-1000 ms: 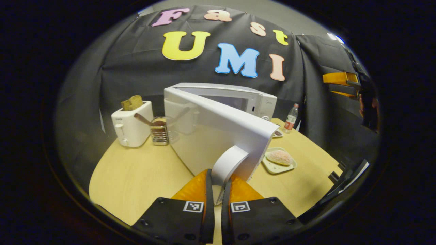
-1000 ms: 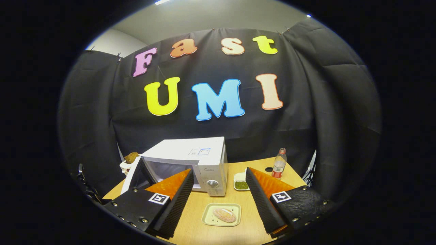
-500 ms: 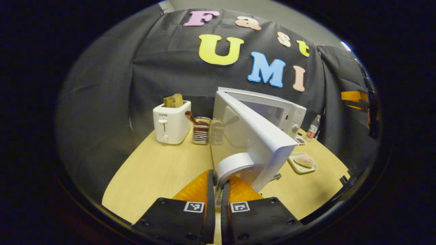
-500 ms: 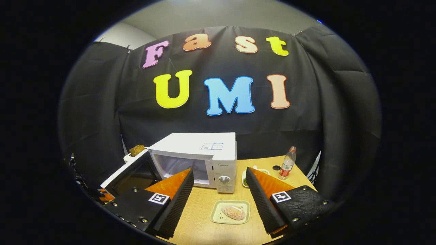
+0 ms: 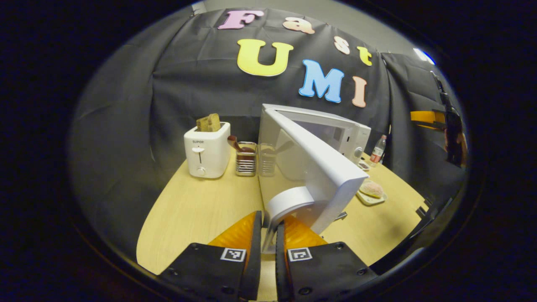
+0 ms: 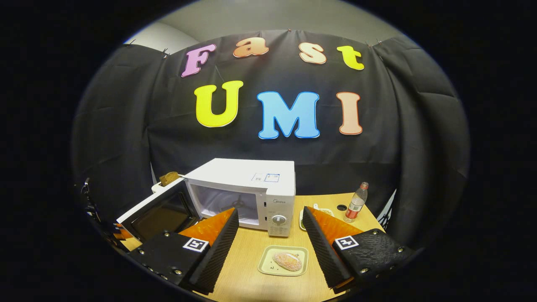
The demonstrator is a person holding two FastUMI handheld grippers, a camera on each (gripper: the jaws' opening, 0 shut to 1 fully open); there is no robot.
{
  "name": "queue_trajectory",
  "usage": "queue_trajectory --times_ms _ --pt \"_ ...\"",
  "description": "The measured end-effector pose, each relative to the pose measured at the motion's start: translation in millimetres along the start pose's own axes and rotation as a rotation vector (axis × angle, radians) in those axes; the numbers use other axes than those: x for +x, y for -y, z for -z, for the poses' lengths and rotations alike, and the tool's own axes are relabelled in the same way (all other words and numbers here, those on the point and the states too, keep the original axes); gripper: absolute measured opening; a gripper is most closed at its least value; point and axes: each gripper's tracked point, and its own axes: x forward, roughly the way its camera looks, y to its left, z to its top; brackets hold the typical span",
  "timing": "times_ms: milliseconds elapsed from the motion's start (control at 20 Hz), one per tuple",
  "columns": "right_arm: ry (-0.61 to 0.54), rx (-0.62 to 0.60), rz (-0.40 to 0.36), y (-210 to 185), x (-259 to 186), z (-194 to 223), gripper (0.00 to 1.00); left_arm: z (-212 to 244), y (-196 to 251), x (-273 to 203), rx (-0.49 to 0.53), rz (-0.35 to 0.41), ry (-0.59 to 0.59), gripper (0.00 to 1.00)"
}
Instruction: Open the microwave oven with the left hand, put the food in, and close the microwave oven.
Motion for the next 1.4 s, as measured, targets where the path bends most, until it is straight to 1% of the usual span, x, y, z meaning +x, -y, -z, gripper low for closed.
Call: queue_trajectory --times_ms 100,200,250,300,350,400,450,500,550,600,650,700,850,900,950,1000,1050,1100,1150,1200,1250,1300,1350,1400 --pt "-0.006 0.004 -0.003 -2 3 0 0.94 1 -9 1 -0.016 -0.023 -0.001 0.38" --pt "-0.010 -0.001 -0.016 -5 6 2 0.94 4 -11 1 -0.029 -0.037 -0.011 0.60" --pt "-0.011 -0.006 -0.023 -6 7 2 0.94 3 -9 0 -0.016 -0.043 -0.015 0.80" --pt "-0.011 -0.007 -0.030 -5 9 2 0.94 5 -5 0 -0.012 -0.043 -0.022 0.73" --pt "-0.010 -0.006 -0.040 -5 11 1 0.94 4 -3 -1 -0.011 -0.044 -0.026 0.73" --pt "-0.009 -0.005 -0.049 -4 14 -1 0.89 4 -4 -4 -0.008 -0.052 -0.027 0.73" --pt "-0.011 -0.005 -0.057 -1 15 0 0.94 2 -9 -11 -0.012 -0.075 -0.025 0.80" --pt "-0.014 -0.003 -0.065 3 17 0 0.94 0 -15 -20 -0.031 -0.096 -0.021 0.74" --pt "-0.015 0.000 -0.074 6 20 1 0.94 -3 -22 -27 -0.050 -0.124 -0.007 0.79" --pt "-0.017 0.001 -0.084 10 23 3 0.94 -4 -29 -38 -0.066 -0.161 0.003 0.78" --pt "-0.027 -0.002 -0.091 15 28 5 0.94 -10 -35 -49 -0.085 -0.199 0.022 0.80" --pt "-0.036 -0.002 -0.097 20 32 8 0.94 -16 -37 -61 -0.108 -0.232 0.049 0.78" --pt "-0.060 -0.002 -0.128 35 45 16 0.94 -39 -28 -87 -0.146 -0.300 0.126 0.79" --pt "-0.074 -0.007 -0.138 40 51 21 0.94 -48 -22 -94 -0.156 -0.319 0.150 0.72" --pt "-0.096 -0.014 -0.152 45 58 29 0.94 -58 -13 -102 -0.167 -0.333 0.175 0.72" --pt "-0.130 -0.026 -0.174 48 65 41 0.94 -71 -2 -108 -0.168 -0.344 0.203 0.79" --pt "-0.170 -0.036 -0.204 48 74 54 0.94 -86 12 -113 -0.159 -0.358 0.235 0.79" --pt "-0.216 -0.042 -0.231 51 80 69 0.93 -101 24 -116 -0.146 -0.369 0.258 0.73" --pt "-0.262 -0.056 -0.242 54 88 86 0.93 -116 39 -120 -0.130 -0.385 0.281 0.82" --pt "-0.302 -0.068 -0.257 59 93 101 0.94 -134 52 -120 -0.110 -0.404 0.309 0.87" --pt "-0.338 -0.076 -0.277 60 98 115 0.94 -153 66 -120 -0.093 -0.418 0.342 0.95" --pt "-0.378 -0.085 -0.296 61 101 132 0.94 -170 86 -121 -0.083 -0.414 0.373 0.97" --pt "-0.419 -0.097 -0.321 60 105 148 0.94 -189 103 -122 -0.082 -0.416 0.404 0.94" --pt "-0.465 -0.113 -0.345 60 108 164 0.94 -203 119 -120 -0.080 -0.416 0.430 0.96"
